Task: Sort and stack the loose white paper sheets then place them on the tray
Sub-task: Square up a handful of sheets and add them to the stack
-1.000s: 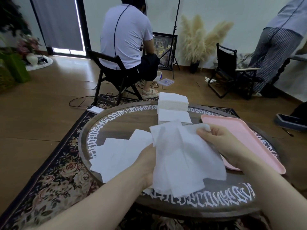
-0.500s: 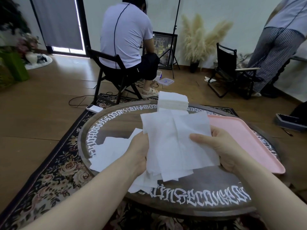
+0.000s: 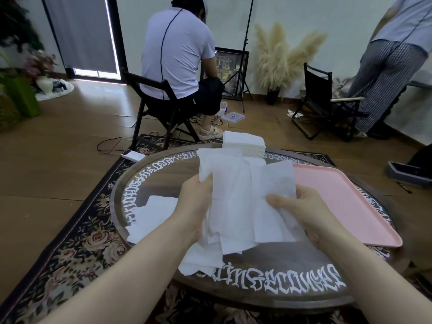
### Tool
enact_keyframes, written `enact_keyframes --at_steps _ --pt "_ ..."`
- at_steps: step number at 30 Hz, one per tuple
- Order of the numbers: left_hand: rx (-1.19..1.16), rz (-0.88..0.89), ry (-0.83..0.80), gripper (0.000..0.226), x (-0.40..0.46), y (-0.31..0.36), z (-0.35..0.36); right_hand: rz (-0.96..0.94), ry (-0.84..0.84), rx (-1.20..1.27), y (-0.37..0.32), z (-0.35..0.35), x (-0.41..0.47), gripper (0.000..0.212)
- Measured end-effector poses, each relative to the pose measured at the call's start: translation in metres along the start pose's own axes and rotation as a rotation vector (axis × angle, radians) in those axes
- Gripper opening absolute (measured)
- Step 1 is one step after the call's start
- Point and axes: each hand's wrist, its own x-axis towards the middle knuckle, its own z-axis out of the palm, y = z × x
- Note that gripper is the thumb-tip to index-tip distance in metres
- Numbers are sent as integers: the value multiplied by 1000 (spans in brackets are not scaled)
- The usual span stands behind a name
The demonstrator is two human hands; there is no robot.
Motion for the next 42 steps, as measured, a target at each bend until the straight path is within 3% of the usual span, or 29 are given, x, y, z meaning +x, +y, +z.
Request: enact_keyframes --at_steps 4,8,14,17,22,28,31,33,39,42 --pt "86 69 95 24 1 1 3 15 -13 14 2 2 -1 11" --pt "150 75 125 17 1 1 7 42 -79 -3 7 11 -5 7" --pt "233 96 42 30 -7 -4 21 59 -111 -23 11 20 -9 7" --pt "327 137 -9 20 -10 -6 27 56 -144 7 8 22 -12 12" --pt "393 196 -22 40 -11 -8 32 94 -227 157 3 26 -17 20" --pt "312 193 -18 41 -9 -4 30 211 -189 341 6 24 -13 34" --pt "305 187 -26 47 -9 -4 27 165 -329 317 5 22 -15 47" --pt "281 191 -33 42 -10 -3 25 123 -374 254 5 24 -19 44" --pt "113 186 106 6 0 22 1 93 -92 231 4 17 -12 10" --pt "-137 71 130 17 6 32 -20 85 -58 379 -5 8 -7 14"
